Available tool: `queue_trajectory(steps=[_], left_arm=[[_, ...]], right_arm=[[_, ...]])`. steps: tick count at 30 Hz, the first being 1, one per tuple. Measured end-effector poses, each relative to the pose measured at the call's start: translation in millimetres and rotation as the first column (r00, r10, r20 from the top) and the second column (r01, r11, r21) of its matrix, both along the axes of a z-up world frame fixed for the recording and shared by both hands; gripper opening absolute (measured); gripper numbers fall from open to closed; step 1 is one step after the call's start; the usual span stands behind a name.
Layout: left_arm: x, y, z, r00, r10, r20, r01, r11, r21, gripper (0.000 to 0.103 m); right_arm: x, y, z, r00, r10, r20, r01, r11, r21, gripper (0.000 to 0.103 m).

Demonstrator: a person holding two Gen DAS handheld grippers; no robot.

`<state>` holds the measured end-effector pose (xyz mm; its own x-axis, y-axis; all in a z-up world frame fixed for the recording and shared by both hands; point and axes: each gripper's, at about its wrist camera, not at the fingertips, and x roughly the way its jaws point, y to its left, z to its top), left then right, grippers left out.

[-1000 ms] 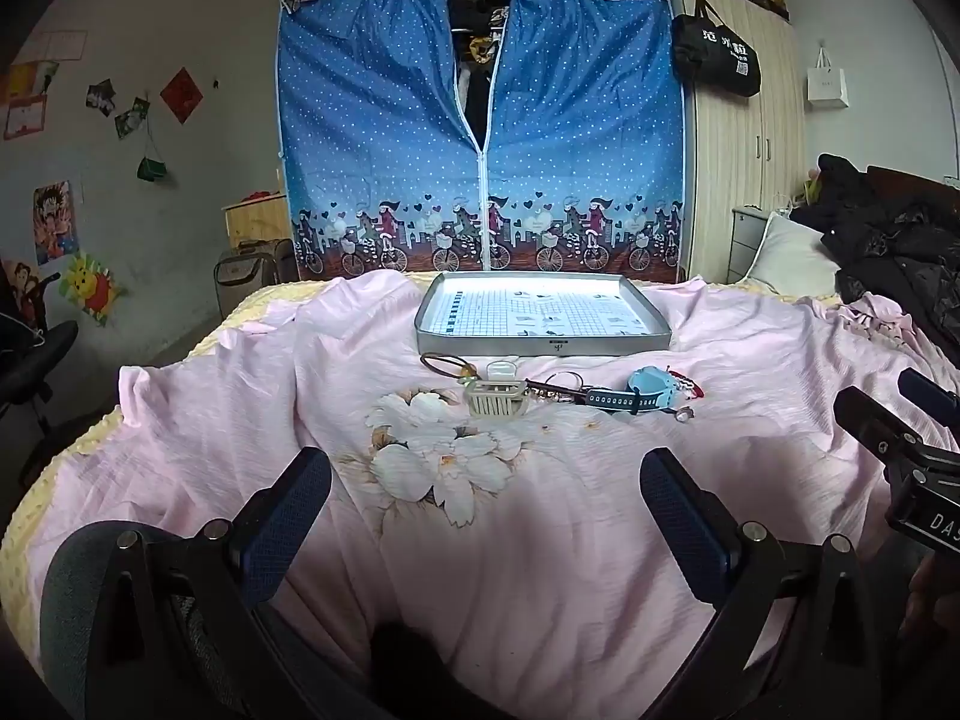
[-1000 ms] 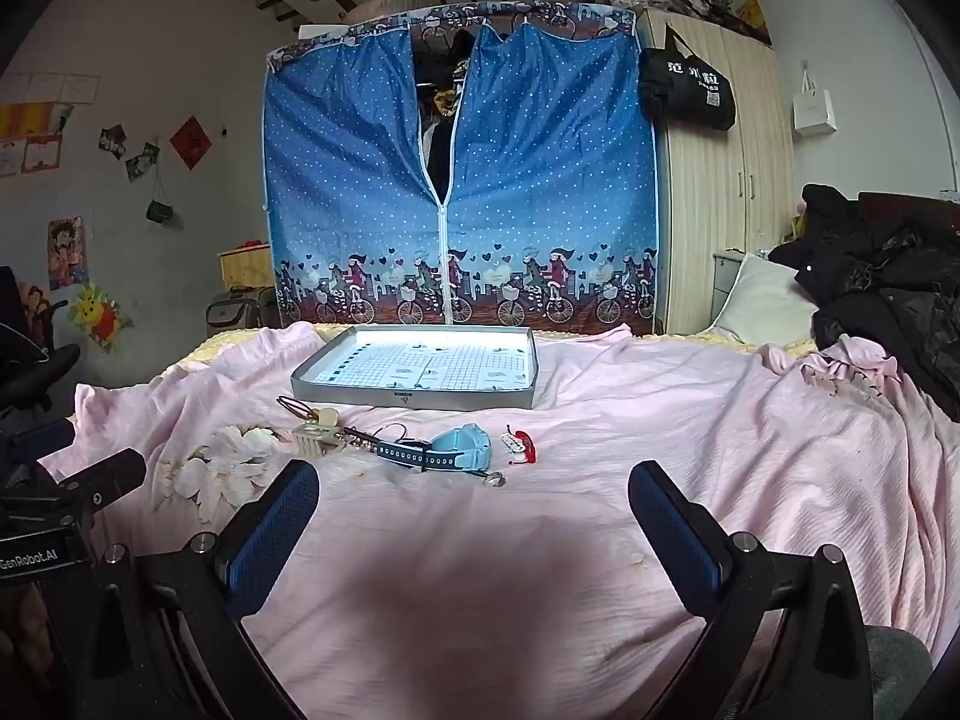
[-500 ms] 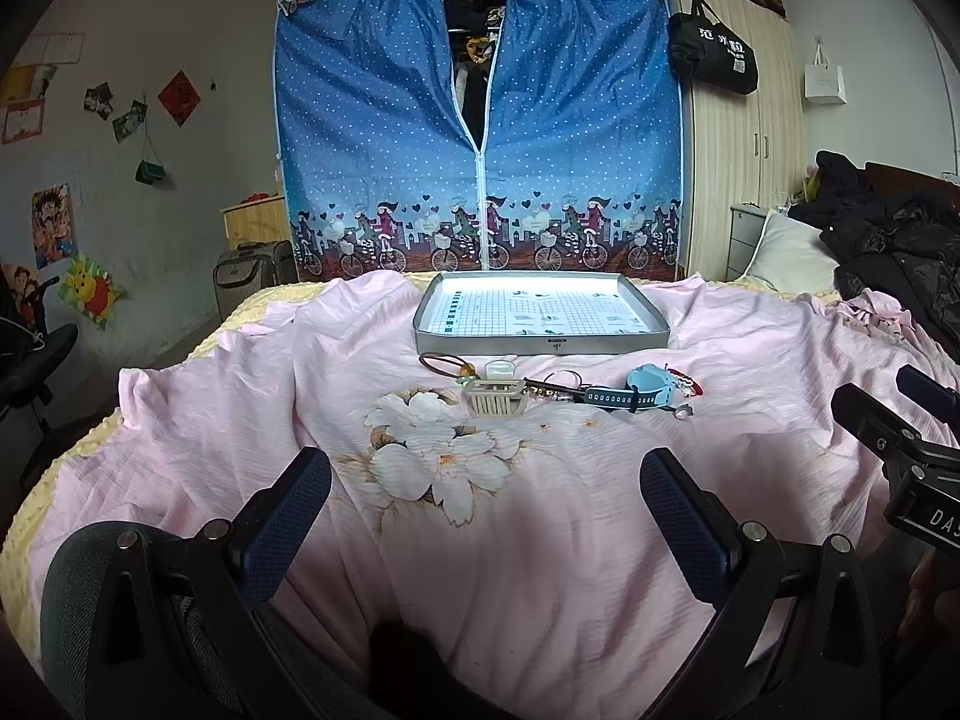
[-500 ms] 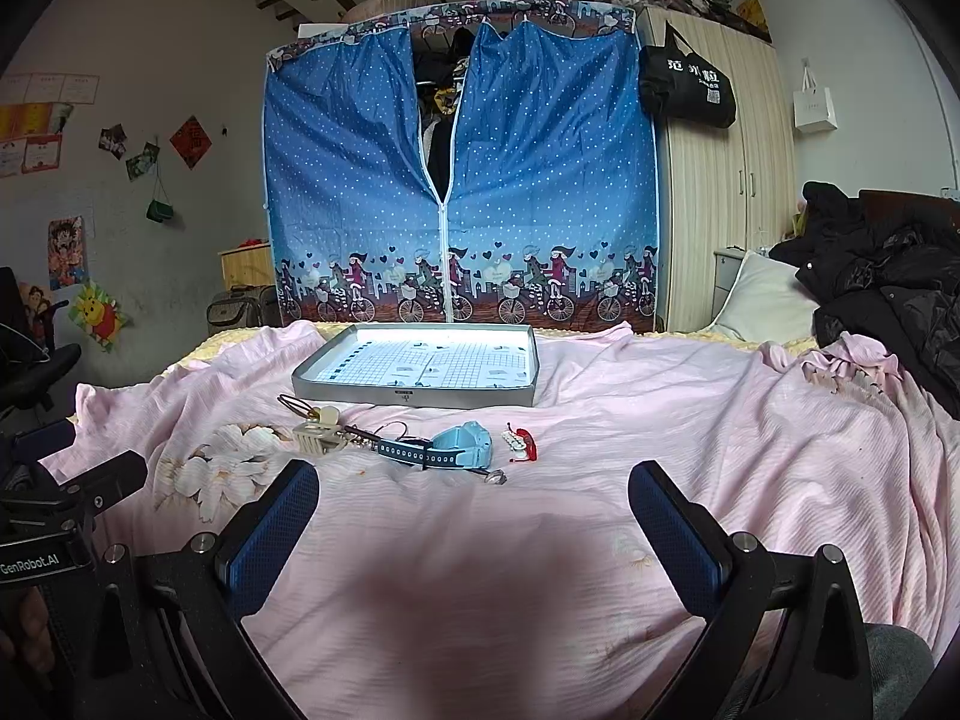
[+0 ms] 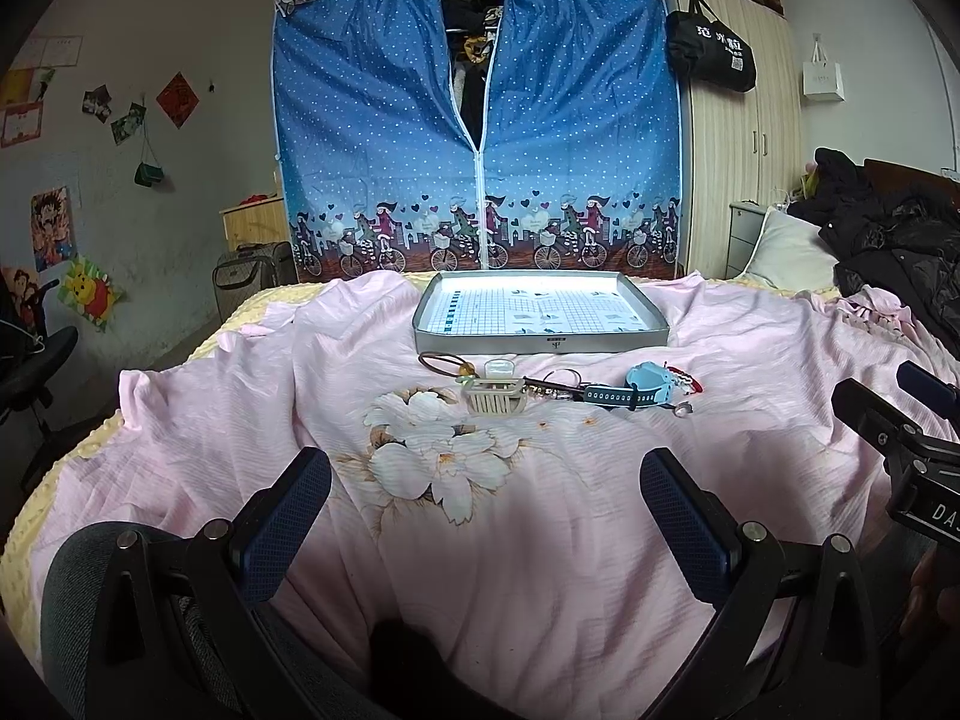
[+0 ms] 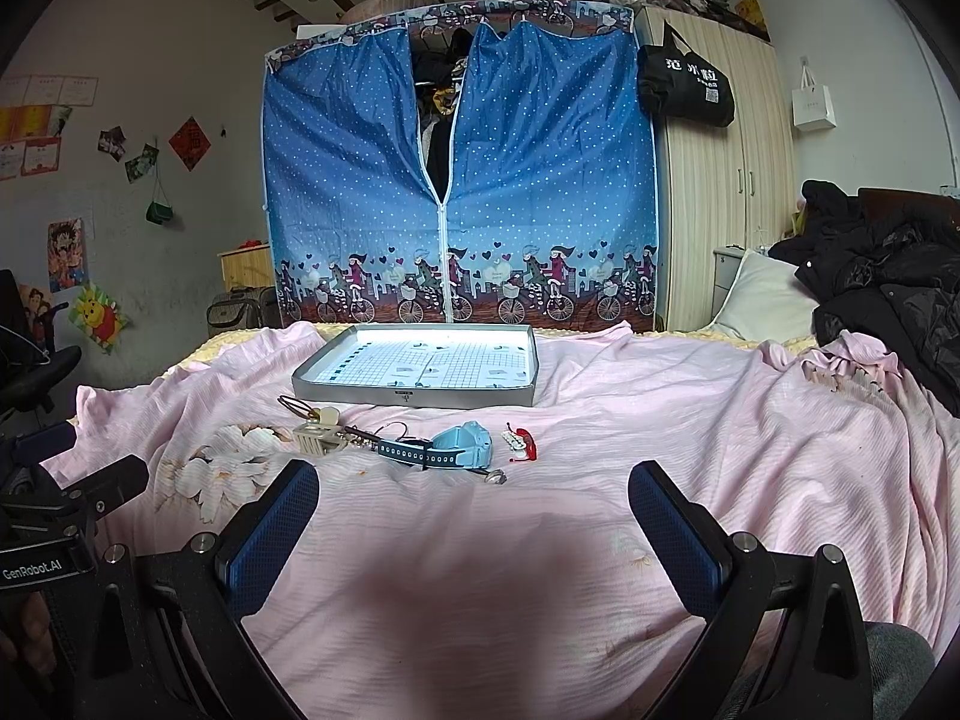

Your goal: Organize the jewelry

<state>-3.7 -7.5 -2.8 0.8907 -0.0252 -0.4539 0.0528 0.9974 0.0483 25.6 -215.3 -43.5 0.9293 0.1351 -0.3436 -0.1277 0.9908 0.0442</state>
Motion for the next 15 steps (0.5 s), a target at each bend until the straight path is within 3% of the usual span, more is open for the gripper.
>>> queue_trajectory(steps=[15], left_arm=[[-2.5,0.2,-1.2,1.0,-0.003,-0.004,0.003,1.0,0.002,0.101]], right_arm=[[0.3,0.0,-0.5,1.0,0.001,-0.002,-0.001,1.0,0.002,0.103]])
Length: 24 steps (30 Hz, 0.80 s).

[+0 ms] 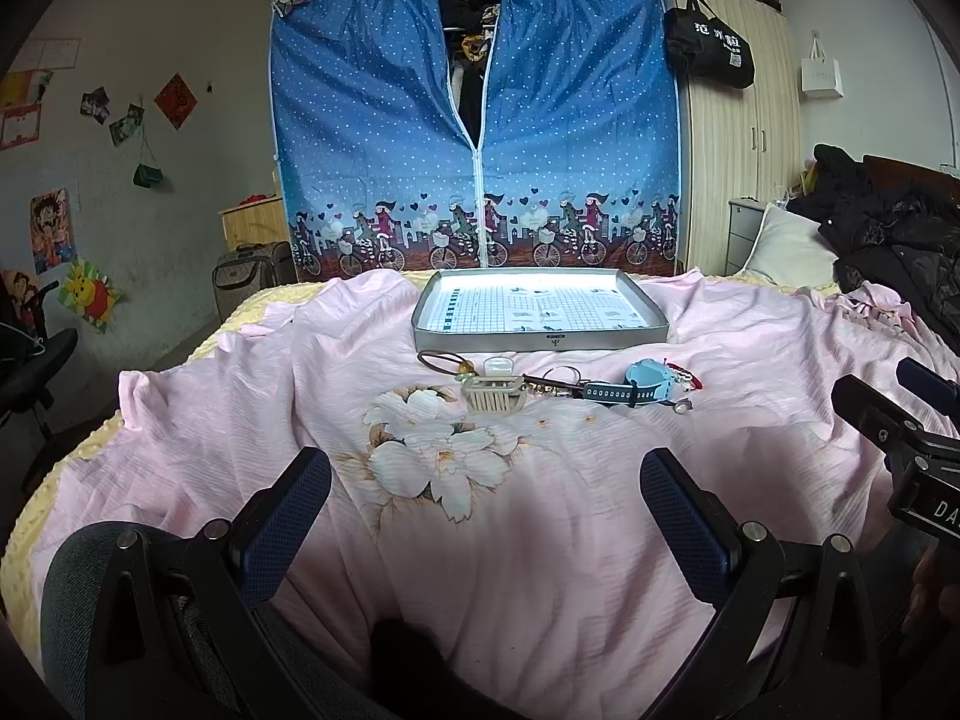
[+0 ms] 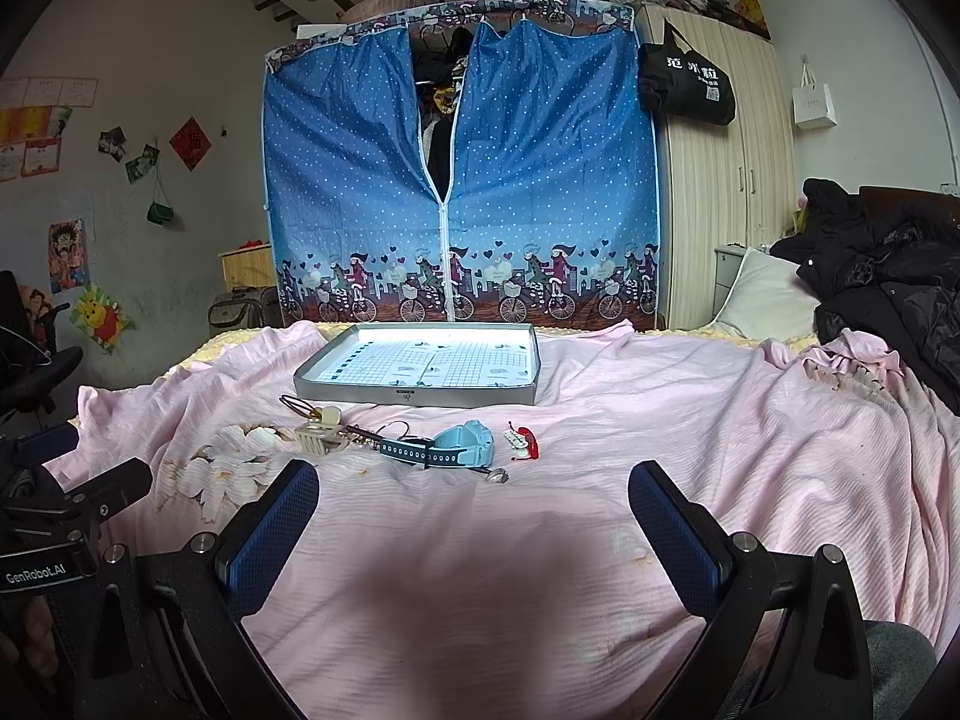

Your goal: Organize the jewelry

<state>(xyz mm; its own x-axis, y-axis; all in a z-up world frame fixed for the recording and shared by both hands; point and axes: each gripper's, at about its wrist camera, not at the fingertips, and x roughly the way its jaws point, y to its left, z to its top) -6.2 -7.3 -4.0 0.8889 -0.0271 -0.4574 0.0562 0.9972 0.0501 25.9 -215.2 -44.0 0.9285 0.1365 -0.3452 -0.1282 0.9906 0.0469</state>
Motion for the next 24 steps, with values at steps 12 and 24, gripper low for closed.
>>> queue_trajectory(steps=[12,24], left_arm=[[2.0,-0.4,0.5,1.0,0.004,-0.008,-0.004,1.0,0.0,0.101],[2.6,1.0,-0.1,1.0,0.006,-0.01,-0.006,1.0,0.001,0.101]], right_arm=[[-0.4,0.4,0.2,1.0,-0.001,0.0,0.001,1.0,0.0,0.103],[-0.6,-0.1,0.5,1.0,-0.001,-0.001,0.001,1.0,0.002,0.103]])
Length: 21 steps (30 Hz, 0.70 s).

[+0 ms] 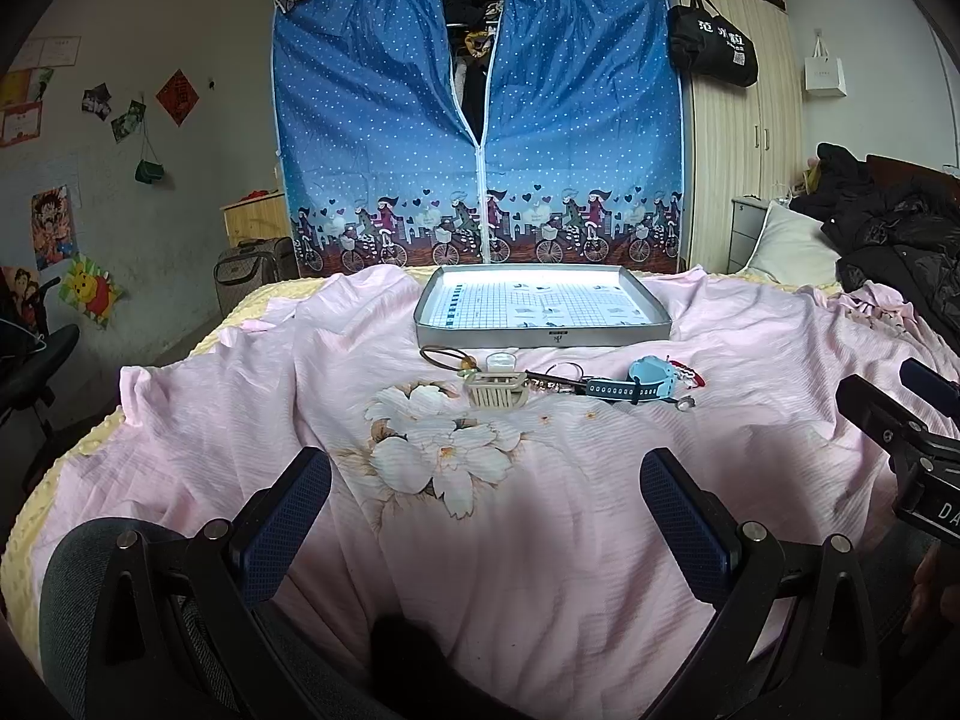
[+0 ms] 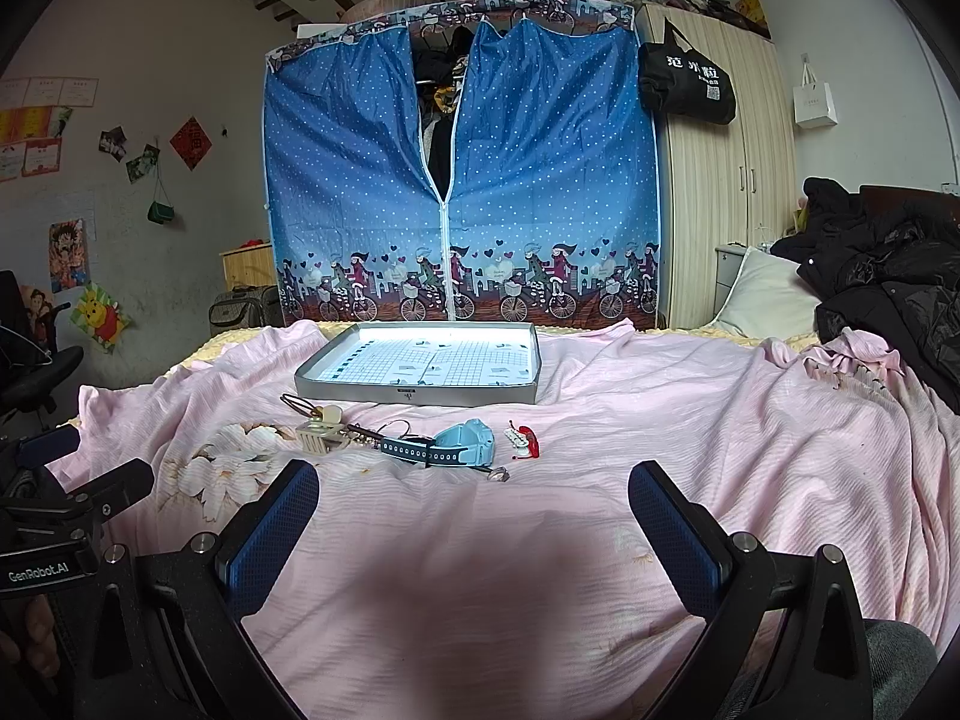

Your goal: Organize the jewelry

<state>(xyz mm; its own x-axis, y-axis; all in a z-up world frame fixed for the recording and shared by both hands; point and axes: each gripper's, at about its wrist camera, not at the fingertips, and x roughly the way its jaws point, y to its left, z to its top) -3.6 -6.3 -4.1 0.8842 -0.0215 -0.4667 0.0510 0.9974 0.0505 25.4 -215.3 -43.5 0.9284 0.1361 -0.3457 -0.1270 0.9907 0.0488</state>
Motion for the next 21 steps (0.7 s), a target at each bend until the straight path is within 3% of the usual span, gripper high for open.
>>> queue_trajectory(steps=[8,21], left_arm=[[0.0,3.1,-0.3,1.0,0.003,-0.003,-0.003,1.0,-0.005,0.101],[8.4,11.9,-2.0,0.998,0.033,-0.062,-0.037,0.997,-0.071,0.101]], right_arm=[[1.4,-0.9,-2.1,1.0,-0.001,-0.022,0.001,1.0,0.004,0.103],[8.3,2.6,-13.3,0.994,-0.027,-0.106,0.028,1.0,0.007,0.103]])
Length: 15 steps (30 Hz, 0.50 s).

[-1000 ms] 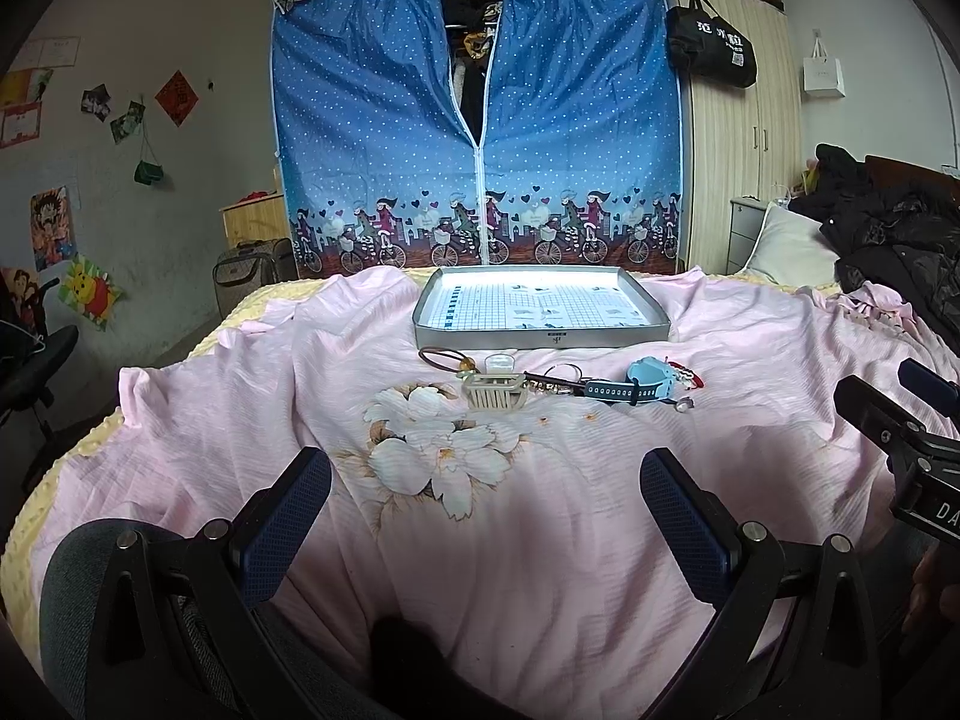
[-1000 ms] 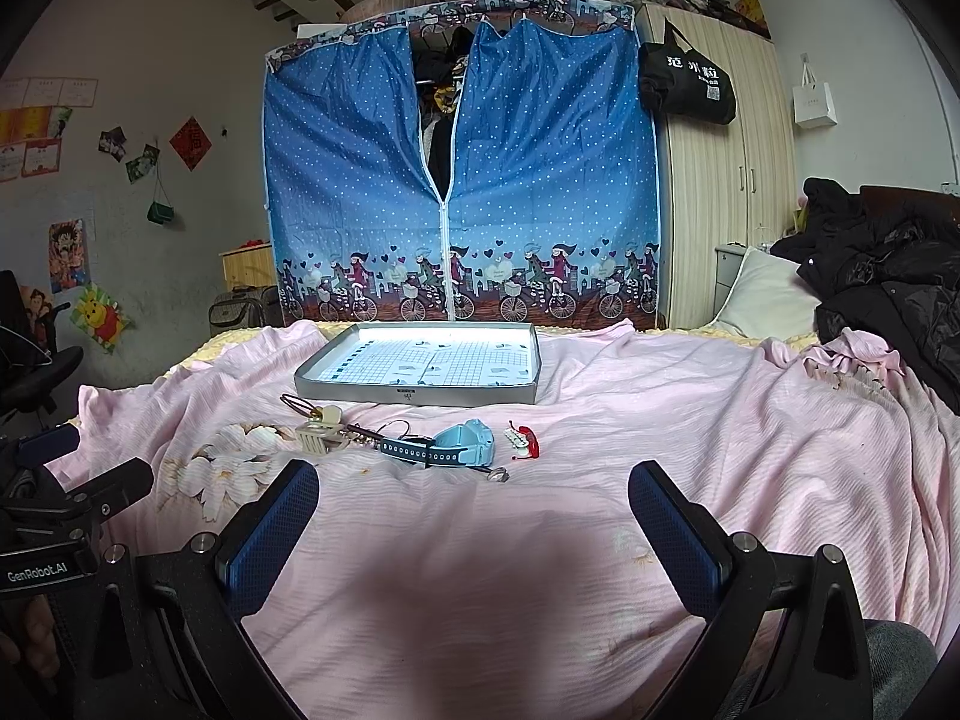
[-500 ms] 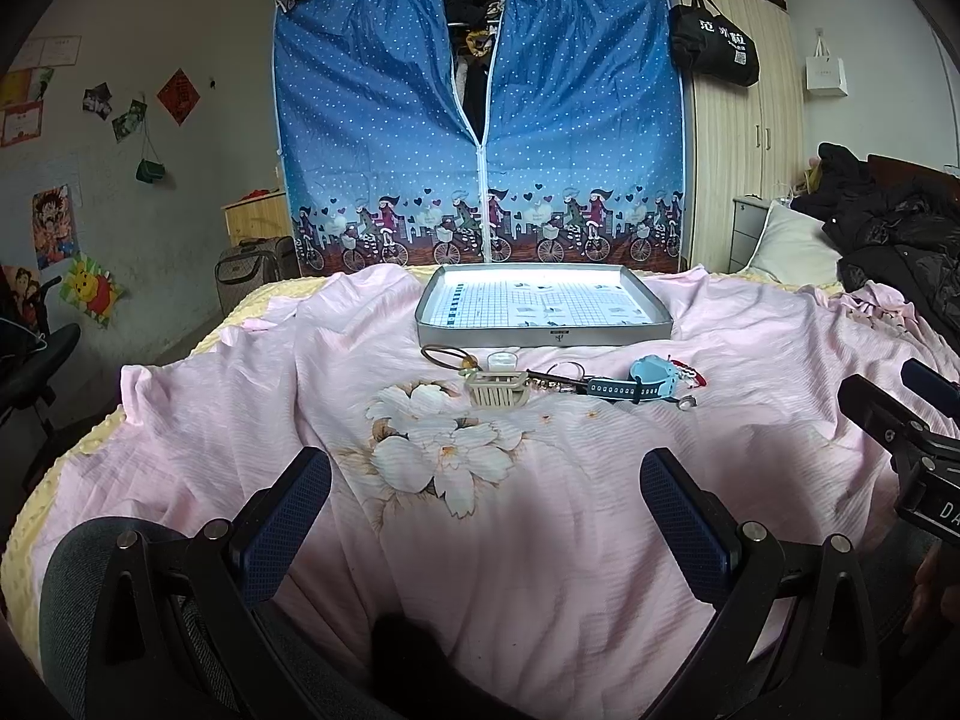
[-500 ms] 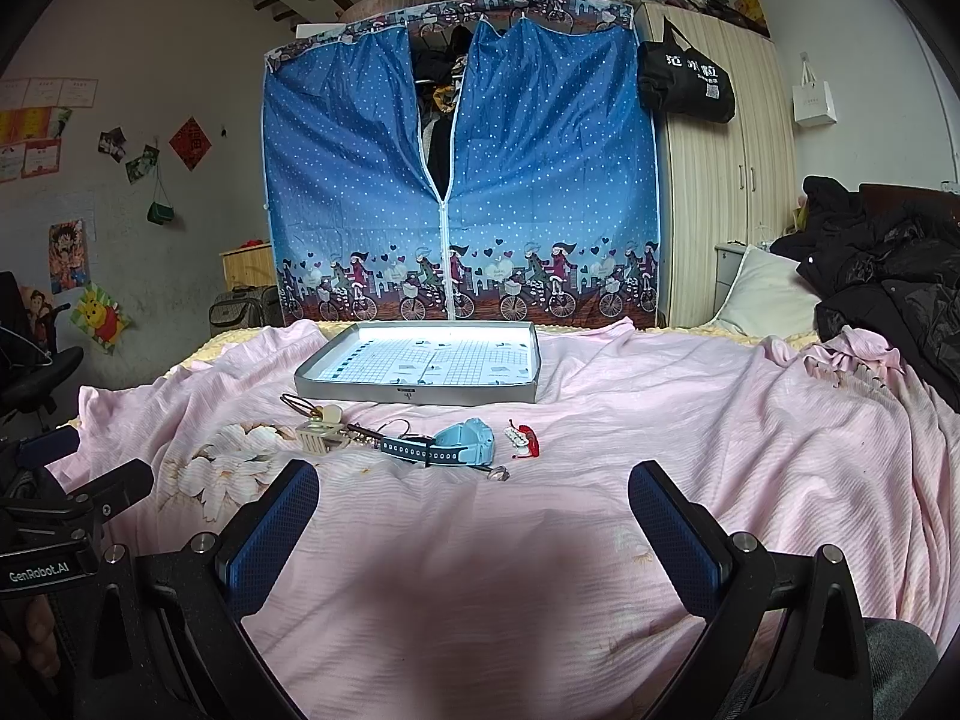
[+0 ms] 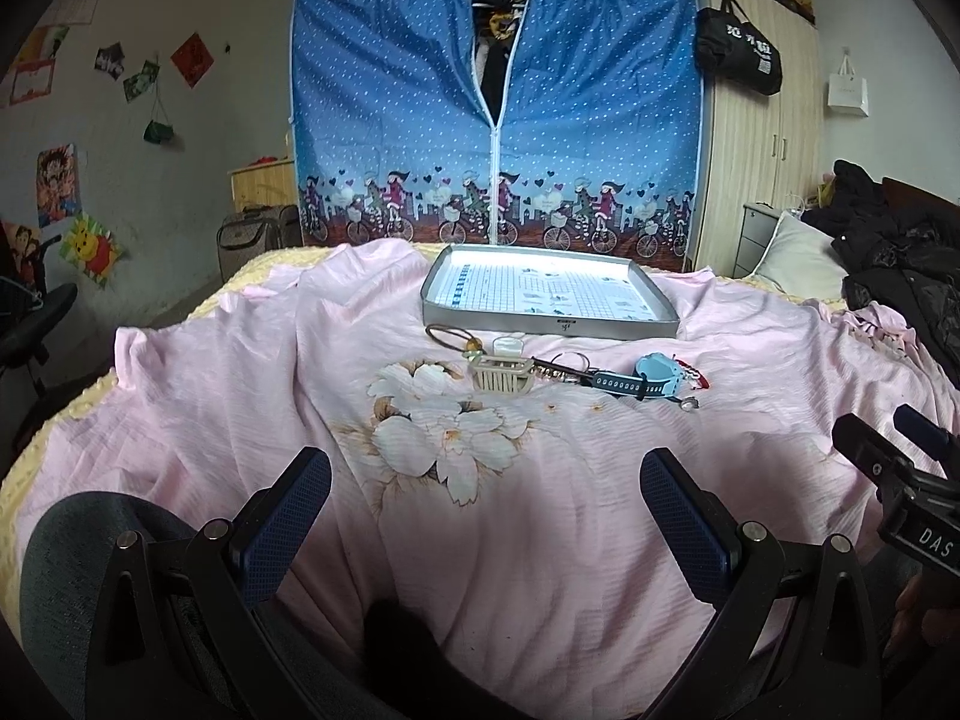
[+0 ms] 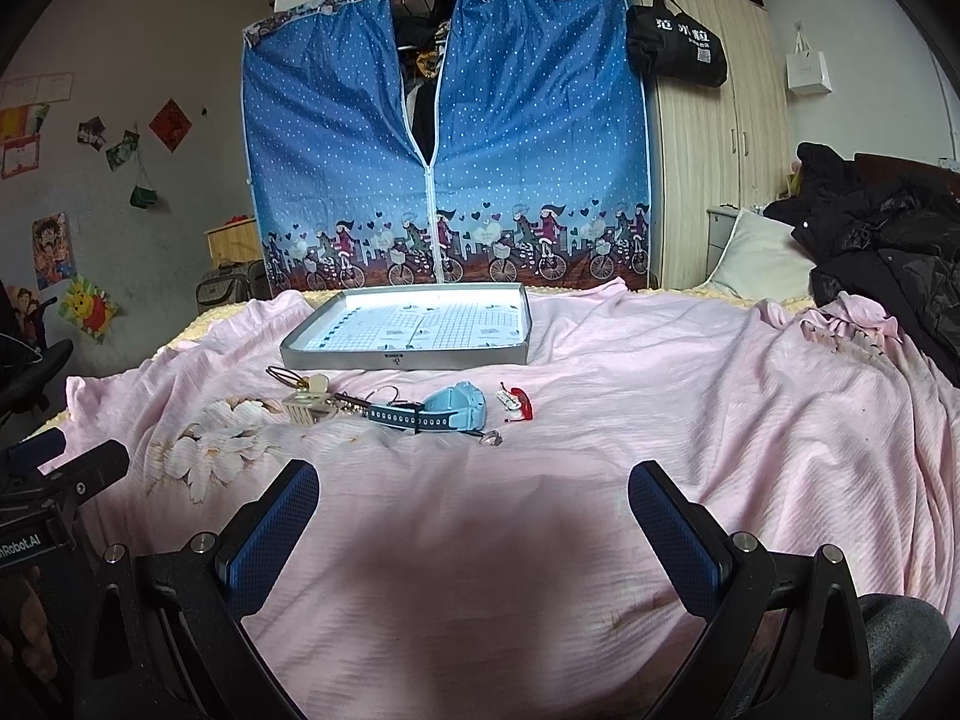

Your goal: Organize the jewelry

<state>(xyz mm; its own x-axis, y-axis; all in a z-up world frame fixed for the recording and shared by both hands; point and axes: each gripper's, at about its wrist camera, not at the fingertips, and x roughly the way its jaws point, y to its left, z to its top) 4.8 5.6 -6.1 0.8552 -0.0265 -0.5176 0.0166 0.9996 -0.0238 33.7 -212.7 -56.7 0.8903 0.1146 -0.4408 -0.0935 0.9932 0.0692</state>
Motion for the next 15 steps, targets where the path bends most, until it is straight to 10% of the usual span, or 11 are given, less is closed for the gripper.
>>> queue_trajectory(steps=[15], left_arm=[[24.6,-3.8,-10.0,0.995,0.034,-0.098,-0.03,0.999,0.045,0.101]], right_arm=[[28.5,4.3,-17.4,0.983,-0.063,-0.171,0.048,0.995,-0.091,0.103]])
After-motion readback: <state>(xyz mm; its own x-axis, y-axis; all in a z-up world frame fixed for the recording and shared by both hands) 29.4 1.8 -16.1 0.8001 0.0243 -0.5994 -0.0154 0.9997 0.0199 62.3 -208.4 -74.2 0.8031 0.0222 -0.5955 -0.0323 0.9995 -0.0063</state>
